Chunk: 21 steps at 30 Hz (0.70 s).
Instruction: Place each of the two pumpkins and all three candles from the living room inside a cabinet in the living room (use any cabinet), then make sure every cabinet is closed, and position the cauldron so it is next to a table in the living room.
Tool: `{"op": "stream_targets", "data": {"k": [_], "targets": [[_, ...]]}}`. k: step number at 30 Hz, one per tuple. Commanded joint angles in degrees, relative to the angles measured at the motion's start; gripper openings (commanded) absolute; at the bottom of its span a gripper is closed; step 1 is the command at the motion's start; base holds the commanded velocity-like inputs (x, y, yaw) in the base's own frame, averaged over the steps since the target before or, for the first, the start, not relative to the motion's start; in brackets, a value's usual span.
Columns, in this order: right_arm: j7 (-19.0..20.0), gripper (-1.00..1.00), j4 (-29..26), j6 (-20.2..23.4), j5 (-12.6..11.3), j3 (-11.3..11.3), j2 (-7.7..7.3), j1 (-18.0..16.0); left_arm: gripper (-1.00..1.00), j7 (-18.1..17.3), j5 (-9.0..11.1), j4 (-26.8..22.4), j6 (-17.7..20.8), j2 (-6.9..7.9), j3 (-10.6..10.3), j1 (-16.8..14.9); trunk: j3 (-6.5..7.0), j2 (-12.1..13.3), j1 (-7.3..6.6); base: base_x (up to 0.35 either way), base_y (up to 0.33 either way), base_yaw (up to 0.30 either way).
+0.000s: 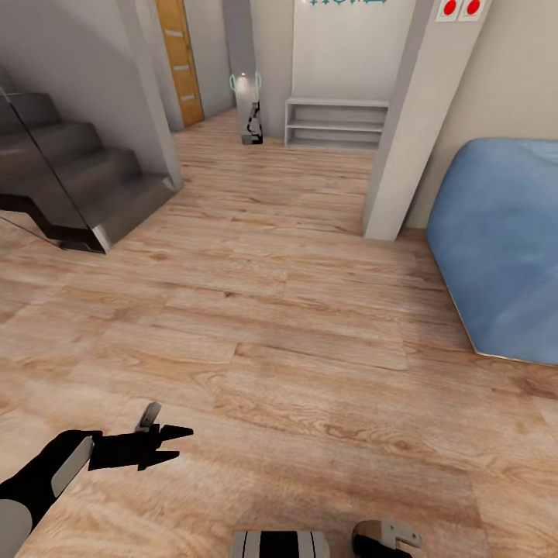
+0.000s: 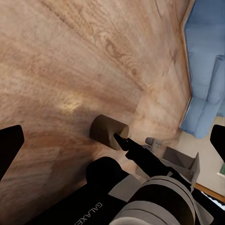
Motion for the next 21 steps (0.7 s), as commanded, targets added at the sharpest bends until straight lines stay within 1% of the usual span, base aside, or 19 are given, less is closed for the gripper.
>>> {"op": "stream_targets", "data": {"k": [1, 11, 13, 21], "targets": [[1.20, -1.00, -0.11, -0.02, -0.48, 0.30, 0.04, -0.02, 1.00, -0.11, 0.25, 0.01, 0.22, 0.05, -0.26, -0.05, -0.04, -0.01, 0.00, 0.000, 0.000, 0.000], [1.20, -1.00, -0.11, -0.05, -0.48, 0.30, 0.04, -0.02, 1.00, -0.29, 0.25, 0.02, 0.30, 0.23, -0.17, -0.05, -0.04, -0.01, 0.00, 0.000, 0.000, 0.000], [1.20, -1.00, -0.11, -0.05, -0.48, 0.30, 0.04, -0.02, 1.00, -0.30, 0.25, 0.02, 0.30, 0.23, -0.17, -0.05, 0.41, 0.01, -0.05, 0.000, 0.000, 0.000], [1.20, -1.00, -0.11, -0.05, -0.48, 0.30, 0.04, -0.02, 1.00, -0.30, 0.25, 0.05, 0.30, 0.23, -0.17, -0.05, 0.41, 0.01, -0.05, 0.000, 0.000, 0.000]]}}
